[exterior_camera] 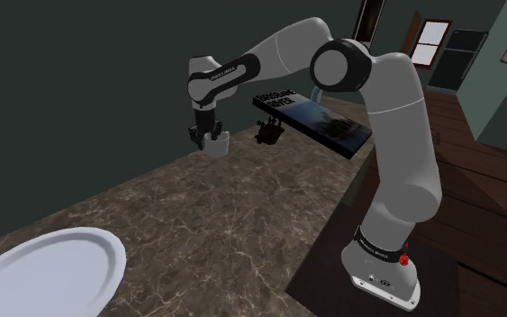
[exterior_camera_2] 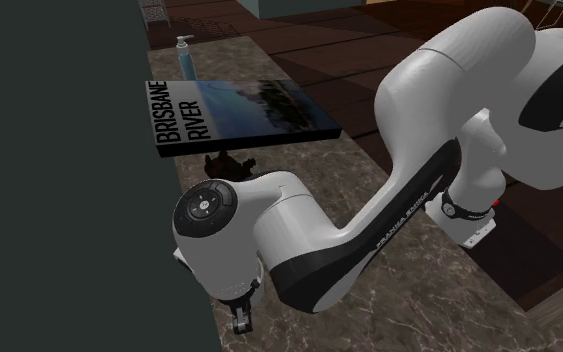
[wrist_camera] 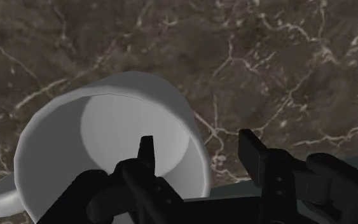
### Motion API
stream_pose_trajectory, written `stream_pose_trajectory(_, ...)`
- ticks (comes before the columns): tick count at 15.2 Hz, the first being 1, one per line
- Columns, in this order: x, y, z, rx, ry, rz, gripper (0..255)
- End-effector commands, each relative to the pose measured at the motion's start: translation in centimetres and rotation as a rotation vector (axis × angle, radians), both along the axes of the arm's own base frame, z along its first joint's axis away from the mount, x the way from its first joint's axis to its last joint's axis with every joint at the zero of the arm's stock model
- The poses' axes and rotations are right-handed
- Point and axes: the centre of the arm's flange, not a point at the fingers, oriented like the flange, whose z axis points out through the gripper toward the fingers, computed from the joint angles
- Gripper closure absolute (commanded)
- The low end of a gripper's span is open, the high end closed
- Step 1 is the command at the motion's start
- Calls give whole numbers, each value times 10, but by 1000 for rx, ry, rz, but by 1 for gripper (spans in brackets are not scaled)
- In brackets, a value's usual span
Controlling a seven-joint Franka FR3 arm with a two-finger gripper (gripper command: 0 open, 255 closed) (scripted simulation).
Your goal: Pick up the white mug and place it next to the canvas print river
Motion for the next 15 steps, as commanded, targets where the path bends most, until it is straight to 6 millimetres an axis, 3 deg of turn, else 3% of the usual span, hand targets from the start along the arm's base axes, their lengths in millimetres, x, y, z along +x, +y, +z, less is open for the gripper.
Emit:
stream_pose_trajectory(1,0,0,0,0,0,0,255)
stream_pose_trajectory(9,0,0,0,0,0,0,255)
stream_pose_trajectory(15,0,0,32,0,0,0,255)
